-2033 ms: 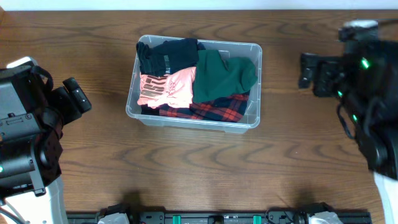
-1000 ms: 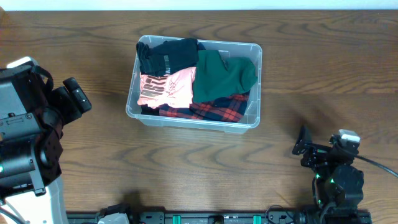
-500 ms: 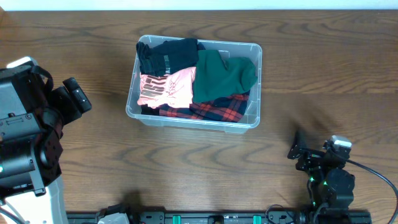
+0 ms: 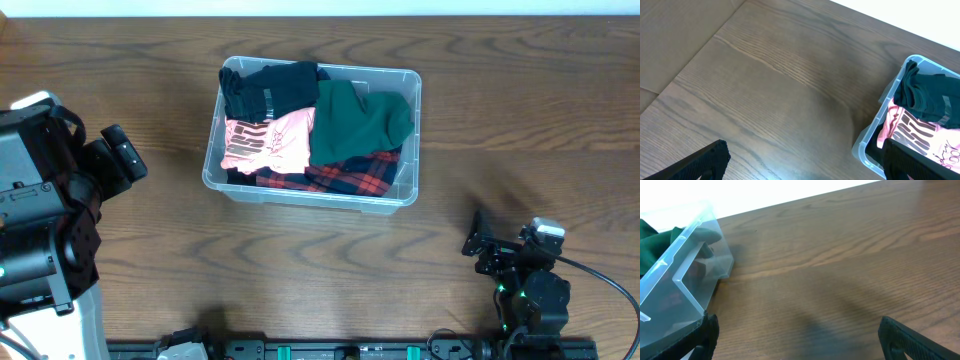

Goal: Pack container

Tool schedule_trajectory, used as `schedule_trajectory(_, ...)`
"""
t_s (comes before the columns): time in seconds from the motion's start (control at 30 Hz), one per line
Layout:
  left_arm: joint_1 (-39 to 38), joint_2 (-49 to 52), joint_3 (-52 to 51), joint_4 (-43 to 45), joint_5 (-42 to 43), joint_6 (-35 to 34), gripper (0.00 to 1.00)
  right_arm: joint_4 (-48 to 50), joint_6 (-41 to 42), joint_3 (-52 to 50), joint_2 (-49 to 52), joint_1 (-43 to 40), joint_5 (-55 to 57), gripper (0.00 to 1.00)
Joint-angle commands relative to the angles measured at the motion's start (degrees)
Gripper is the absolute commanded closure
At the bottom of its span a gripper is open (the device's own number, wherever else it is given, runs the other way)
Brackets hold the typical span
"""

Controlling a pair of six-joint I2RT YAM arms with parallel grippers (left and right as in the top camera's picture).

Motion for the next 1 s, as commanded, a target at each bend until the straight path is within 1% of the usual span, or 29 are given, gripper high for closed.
schedule_trajectory(0.0, 0.3, 0.0, 0.2, 0.0, -0.5, -0.7, 0.02, 0.0, 0.7, -0.3, -0.5, -0.4, -0.4, 0.01)
schedule_trajectory(0.6, 0.1, -0.7, 0.2, 0.0, -0.5, -0.7, 0.02, 0.0, 0.7, -0.3, -0.5, -0.4, -0.4, 0.01)
schedule_trajectory(0.77, -1.2, -6.0, -0.8, -0.4, -0.6, 0.0, 0.02, 0.0, 0.7, -0.3, -0.5, -0.4, -0.4, 0.01)
schedule_trajectory(0.87, -3.8, -11.3, -4.5, 2.2, -0.1, 0.0, 0.02, 0.0, 0.7, -0.3, -0.5, -0.4, -0.5, 0.01)
schedule_trajectory(0.9, -4.4, -13.0, -6.4, 3.7, 1.0, 1.2, 0.02, 0.0, 0.7, -0.3, -0.5, -0.4, -0.4, 0.01)
schedule_trajectory(0.97, -5.2, -16.9, -11.8, 7.5, 5.4, 5.7, 0.02, 0.0, 0.7, -0.3, -0.5, -0.4, -0.4, 0.01)
